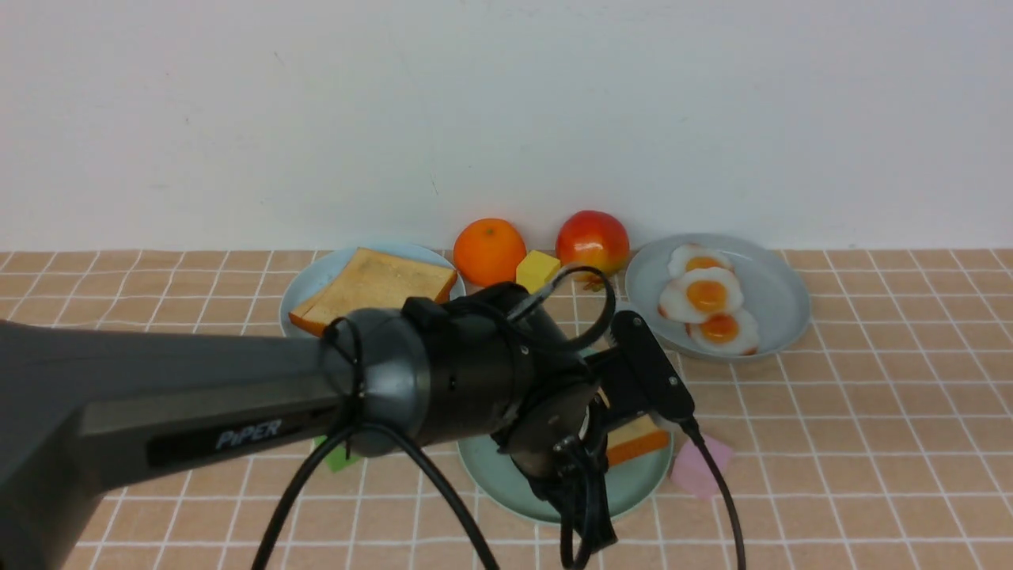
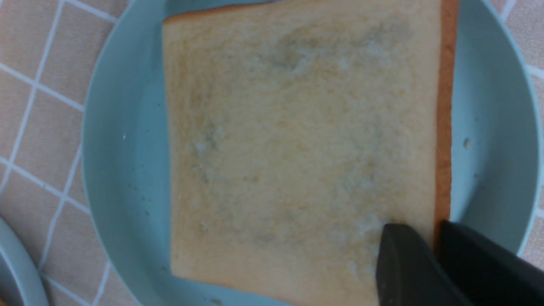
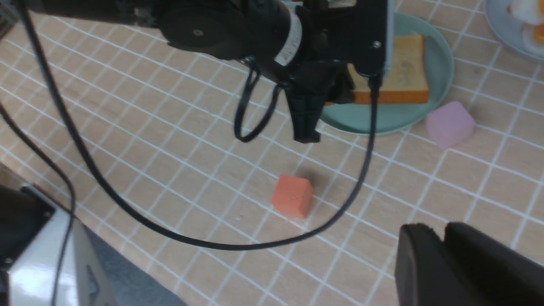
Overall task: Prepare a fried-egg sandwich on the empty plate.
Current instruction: Use the left arm to put a slice of bread into the empty plate in the middle, then use the right arm to grab a fried egg
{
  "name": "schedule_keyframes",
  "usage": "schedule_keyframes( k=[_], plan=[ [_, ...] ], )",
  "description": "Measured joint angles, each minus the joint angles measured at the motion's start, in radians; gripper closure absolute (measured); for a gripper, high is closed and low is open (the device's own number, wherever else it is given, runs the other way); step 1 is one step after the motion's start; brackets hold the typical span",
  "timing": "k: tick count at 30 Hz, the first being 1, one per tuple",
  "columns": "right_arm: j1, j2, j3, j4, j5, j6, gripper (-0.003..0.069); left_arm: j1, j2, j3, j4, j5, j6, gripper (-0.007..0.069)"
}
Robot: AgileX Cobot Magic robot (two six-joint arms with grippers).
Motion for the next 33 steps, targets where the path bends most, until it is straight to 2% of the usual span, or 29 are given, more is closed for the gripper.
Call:
schedule_keyframes(
  k=[5, 6, 7, 8, 12, 15, 16, 18, 22, 24, 31, 33],
  plan=[
    [0.000, 0.000, 0.000, -0.079, -0.004, 0.053, 0.0453, 0.000, -0.006, 0.000, 0.016, -0.001, 0.000, 0.0314],
    [0.000, 0.000, 0.000, -0.081, -0.006, 0.055, 0.0448, 0.000, -0.007, 0.000, 0.017, -0.001, 0.000, 0.0307],
    [0.000, 0.002, 0.000, -0.097, -0.022, 0.065, 0.0405, 0.000, -0.025, 0.000, 0.017, 0.000, 0.000, 0.0251],
    [0.000, 0.005, 0.000, -0.098, -0.032, 0.068, 0.0386, 0.000, -0.043, 0.000, 0.014, 0.003, 0.000, 0.0225],
    [0.000, 0.037, 0.000, -0.098, -0.067, 0.071, 0.0355, 0.000, -0.132, 0.000, -0.018, 0.060, -0.016, 0.0186],
    [0.000, 0.110, -0.001, -0.098, -0.093, 0.085, 0.0350, 0.000, -0.267, 0.000, -0.073, 0.134, -0.115, 0.0214],
    [0.000, 0.166, -0.001, -0.098, -0.122, 0.095, 0.0350, 0.000, -0.346, 0.000, -0.089, 0.170, -0.188, 0.0258],
    [0.000, 0.262, -0.001, -0.102, -0.181, 0.098, 0.0350, 0.000, -0.456, 0.000, -0.094, 0.211, -0.249, 0.0351],
    [-0.018, 0.490, -0.024, -0.102, -0.352, 0.116, 0.0349, 0.000, -0.650, 0.022, -0.105, 0.233, -0.305, 0.0558],
    [-0.049, 0.607, -0.061, -0.071, -0.388, 0.117, 0.0349, 0.000, -0.742, 0.075, -0.116, 0.207, -0.314, 0.0638],
    [-0.160, 0.923, -0.224, 0.084, -0.436, 0.011, 0.0349, 0.000, -1.000, 0.368, -0.131, 0.052, -0.392, 0.0638],
    [-0.197, 1.026, -0.292, 0.144, -0.436, -0.016, 0.0349, 0.000, -1.075, 0.485, -0.131, -0.049, -0.432, 0.0638]
  ],
)
